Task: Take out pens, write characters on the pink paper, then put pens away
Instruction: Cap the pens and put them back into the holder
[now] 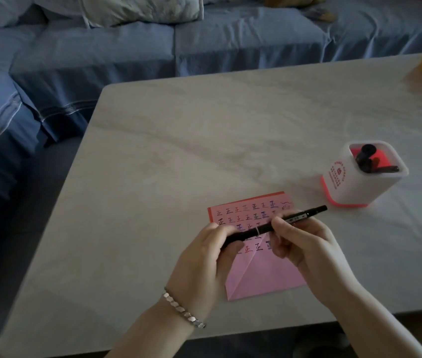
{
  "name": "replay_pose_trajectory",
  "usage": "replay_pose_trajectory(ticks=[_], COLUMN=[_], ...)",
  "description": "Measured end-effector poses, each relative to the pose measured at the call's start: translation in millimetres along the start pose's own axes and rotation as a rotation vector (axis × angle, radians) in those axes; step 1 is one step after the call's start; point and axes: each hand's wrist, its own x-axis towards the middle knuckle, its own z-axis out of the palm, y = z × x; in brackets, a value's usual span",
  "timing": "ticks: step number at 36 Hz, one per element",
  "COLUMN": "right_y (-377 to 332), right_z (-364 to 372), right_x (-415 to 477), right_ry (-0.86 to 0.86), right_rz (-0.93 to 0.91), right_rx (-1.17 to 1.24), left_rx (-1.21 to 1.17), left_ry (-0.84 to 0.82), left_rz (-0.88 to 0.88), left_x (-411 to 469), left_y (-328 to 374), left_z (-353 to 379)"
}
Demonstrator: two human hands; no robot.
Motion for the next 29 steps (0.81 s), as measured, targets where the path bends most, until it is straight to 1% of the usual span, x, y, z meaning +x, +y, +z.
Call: replay_pose_trajectory(ticks=[2,5,9,11,13,15,16,17,19,20,22,24,25,26,28,29], right_y=[-0.9,-0.7,0.7,1.7,2.5,2.0,1.6,1.8,3.7,4.9,6.4,7.4,8.3,9.4,12.7,13.8], right_z=[1.1,1.8,0.1,-0.2,-1.0,-2.6,-3.4,-4.2,-5.1,-5.1,-5.8,-8.0,-10.1,-12.3,-17.7,-20.6], right_x=[-2.0,-4.7,-5.6,-5.6,-5.7,-5.2,-4.8,-4.5,-4.2,-4.2,-3.5,-1.4,0.6,3.0,7.9,9.4], right_ry=[-0.046,-0.103,-0.137,-0.172,-0.186,-0.191,-0.196,-0.197,-0.186,-0.174,-0.138,-0.103,-0.091,-0.077,-0.042,-0.021], right_rz=[0.024,0.002,-0.052,-0.097,-0.135,-0.163,-0.175,-0.187,-0.21,-0.217,-0.225,-0.195,-0.153,-0.089,0.033,0.064], right_rx=[0.087,0.118,0.123,0.129,0.124,0.121,0.119,0.116,0.085,0.065,0.013,-0.018,-0.001,0.049,0.195,0.253], left_rx=[0.026,0.034,-0.016,-0.077,-0.139,-0.199,-0.277,-0.402,-0.674,-0.766,-0.87,-0.898,-0.836,-0.68,-0.186,0.024], left_ry=[-0.006,-0.019,0.007,0.02,0.012,-0.03,-0.061,-0.1,-0.185,-0.221,-0.292,-0.336,-0.332,-0.307,-0.238,-0.218], left_rz=[0.043,0.078,0.034,-0.002,-0.026,-0.061,-0.112,-0.2,-0.436,-0.539,-0.68,-0.743,-0.712,-0.622,-0.328,-0.184], left_x=[1.0,1.4,1.9,2.5,4.4,7.7,9.6,12.5,17.5,19.6,22.9,27.2,29.7,31.5,36.3,39.2], left_y=[2.2,5.8,12.0,17.6,24.6,31.9,34.8,37.6,38.7,38.5,36.5,34.7,33.3,29.9,22.1,19.7], left_z=[0.8,2.4,3.6,3.7,1.8,-1.6,-2.9,-4.2,-5.4,-4.9,-2.3,1.1,4.0,8.2,17.2,21.3])
